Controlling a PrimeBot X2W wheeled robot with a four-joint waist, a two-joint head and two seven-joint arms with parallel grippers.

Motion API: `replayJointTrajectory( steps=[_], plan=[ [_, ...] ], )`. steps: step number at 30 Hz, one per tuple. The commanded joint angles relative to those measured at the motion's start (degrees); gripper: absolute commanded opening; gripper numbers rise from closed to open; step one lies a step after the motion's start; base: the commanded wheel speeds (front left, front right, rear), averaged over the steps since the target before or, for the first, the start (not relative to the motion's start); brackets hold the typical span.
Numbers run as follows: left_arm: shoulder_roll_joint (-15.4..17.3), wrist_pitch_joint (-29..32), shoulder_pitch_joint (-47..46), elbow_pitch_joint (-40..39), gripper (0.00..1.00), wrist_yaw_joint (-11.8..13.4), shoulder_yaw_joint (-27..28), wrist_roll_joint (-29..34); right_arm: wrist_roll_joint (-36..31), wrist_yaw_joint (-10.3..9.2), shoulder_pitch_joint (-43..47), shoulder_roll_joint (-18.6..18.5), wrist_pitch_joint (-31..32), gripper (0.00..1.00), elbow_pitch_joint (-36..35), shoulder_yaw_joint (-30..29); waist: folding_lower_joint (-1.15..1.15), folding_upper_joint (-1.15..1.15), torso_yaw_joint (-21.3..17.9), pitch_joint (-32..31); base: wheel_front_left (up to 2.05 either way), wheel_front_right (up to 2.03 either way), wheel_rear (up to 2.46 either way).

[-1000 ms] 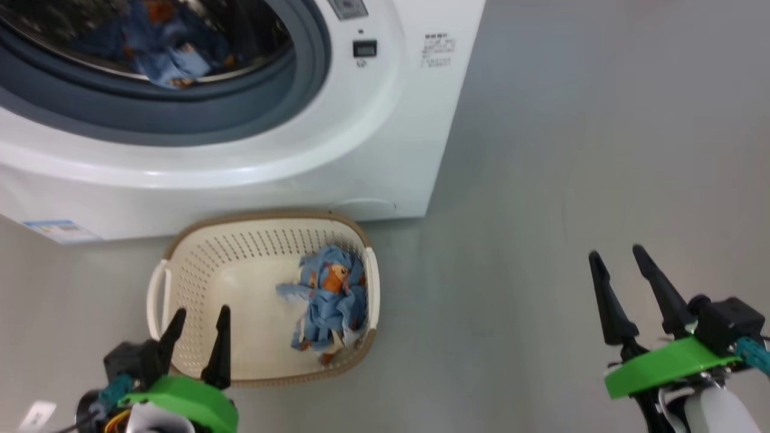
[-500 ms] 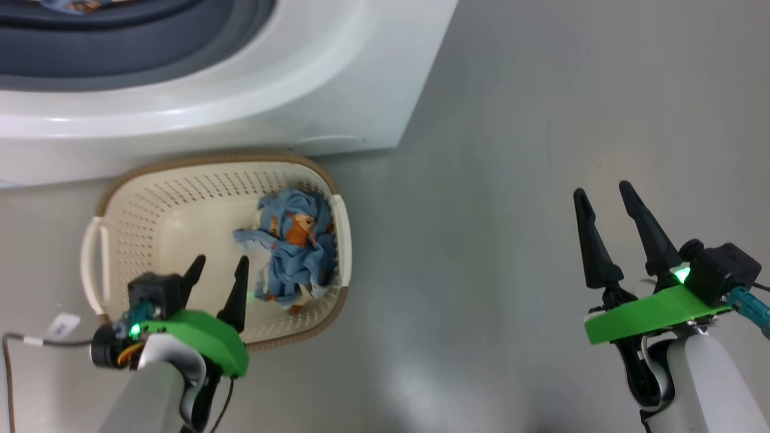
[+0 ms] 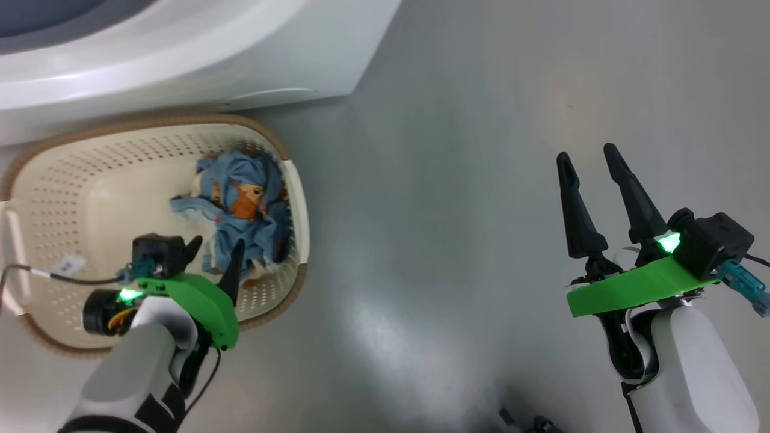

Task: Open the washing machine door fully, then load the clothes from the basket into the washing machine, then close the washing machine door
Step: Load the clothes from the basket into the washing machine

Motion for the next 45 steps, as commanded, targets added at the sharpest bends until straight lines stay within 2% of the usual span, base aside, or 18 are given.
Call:
replayJointTrajectory(
  steps=[1, 16, 29, 30, 31, 32, 33, 34, 45],
  plan=[
    [1.98, -0.34, -0.98, 0.24, 1.0, -0.08, -0.47, -1.47, 0.0, 0.09, 0.18, 0.36, -0.27, 1.0, -1.42, 1.24, 0.0, 0.0, -1.86, 1.96, 0.0, 0.0, 0.0],
    [5.78, 1.79, -8.73, 2.79, 1.0, -0.08, -14.8, -12.07, 0.35, 0.09, -1.11, 1.34, -0.27, 1.0, -1.88, 2.77, 0.0, 0.0, -3.91, 5.4, 0.0, 0.0, 0.0],
    [7.52, 3.5, -11.75, 3.01, 1.0, -0.08, -24.14, -20.52, 0.45, 0.09, -1.25, 1.54, -0.27, 1.0, -2.0, 4.09, 0.0, 0.0, -5.44, 6.52, 0.0, 0.0, 0.0],
    [7.64, 3.4, -11.97, 2.9, 0.85, -0.08, -24.66, -21.19, 0.44, 0.09, -1.21, 1.54, -0.27, 1.0, -2.0, 4.11, 0.0, 0.0, -5.51, 6.51, 0.0, 0.0, 0.0],
    [7.7, 3.24, -12.13, 2.69, 0.48, -0.08, -25.16, -21.89, 0.41, 0.09, -1.15, 1.54, -0.27, 1.0, -2.02, 4.1, 0.0, 0.0, -5.55, 6.46, 0.0, 0.0, 0.0],
    [7.75, 3.05, -12.23, 2.36, 0.32, -0.08, -25.63, -22.67, 0.39, 0.09, -1.06, 1.55, -0.27, 1.0, -2.05, 4.07, 0.0, 0.0, -5.56, 6.38, 0.0, 0.0, 0.0],
    [7.84, 2.85, -12.35, 2.04, 0.12, -0.08, -26.13, -23.38, 0.39, 0.09, -0.95, 1.55, -0.27, 1.0, -2.11, 4.04, 0.0, 0.0, -5.56, 6.32, 0.0, 0.0, 0.0],
    [7.93, 2.63, -12.47, 1.67, 0.0, -0.08, -26.56, -24.17, 0.39, 0.09, -0.87, 1.55, -0.27, 1.0, -2.16, 3.99, 0.0, 0.0, -5.53, 6.28, 0.0, 0.0, 0.0],
    [8.73, -0.11, -12.08, -1.4, 0.0, -0.08, -28.75, -31.93, -0.02, 0.09, -0.65, 1.56, -0.27, 1.0, -1.73, 3.09, 0.0, 0.0, -3.74, 3.32, 0.0, 0.0, 0.0]
  ],
)
